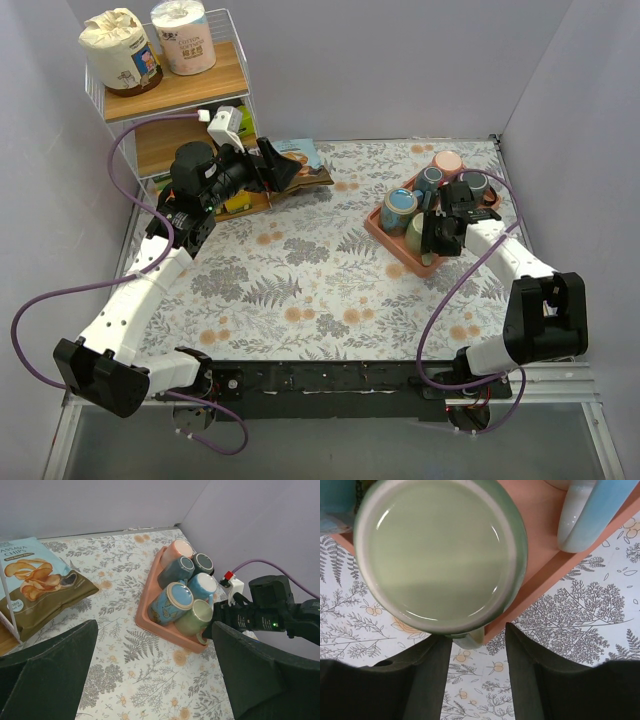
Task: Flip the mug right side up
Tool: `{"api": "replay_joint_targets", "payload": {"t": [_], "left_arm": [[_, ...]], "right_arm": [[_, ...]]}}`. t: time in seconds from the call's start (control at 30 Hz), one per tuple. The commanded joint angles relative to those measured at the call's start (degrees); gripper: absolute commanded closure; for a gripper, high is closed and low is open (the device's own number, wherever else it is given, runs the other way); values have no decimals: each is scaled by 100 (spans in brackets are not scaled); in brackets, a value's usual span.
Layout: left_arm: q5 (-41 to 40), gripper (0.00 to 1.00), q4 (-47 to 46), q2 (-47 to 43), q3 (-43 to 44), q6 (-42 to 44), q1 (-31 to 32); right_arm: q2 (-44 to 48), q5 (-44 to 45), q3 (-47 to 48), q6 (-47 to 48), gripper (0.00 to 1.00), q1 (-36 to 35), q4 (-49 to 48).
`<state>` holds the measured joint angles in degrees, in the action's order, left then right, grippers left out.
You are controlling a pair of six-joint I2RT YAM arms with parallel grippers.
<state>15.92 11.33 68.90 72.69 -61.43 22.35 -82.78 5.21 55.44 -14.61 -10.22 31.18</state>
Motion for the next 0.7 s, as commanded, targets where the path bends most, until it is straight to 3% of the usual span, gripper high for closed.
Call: {"api": "replay_joint_targets", "payload": {"t": [0.0, 0.43, 0.53, 0.67], "left_arm": [[-10, 2, -52, -158, -9, 79, 15], [7, 2, -17, -184, -61, 149, 24], [34, 2, 0, -193, -79, 131, 15], [112, 2, 35, -246, -123, 61, 15]], "right_arm": [[-45, 138, 309, 142, 48, -59, -279], [17, 59, -147, 529, 67, -244, -956], [8, 103, -217, 591, 75, -235, -1008], [16, 164, -270, 714, 99, -235, -991]]}}
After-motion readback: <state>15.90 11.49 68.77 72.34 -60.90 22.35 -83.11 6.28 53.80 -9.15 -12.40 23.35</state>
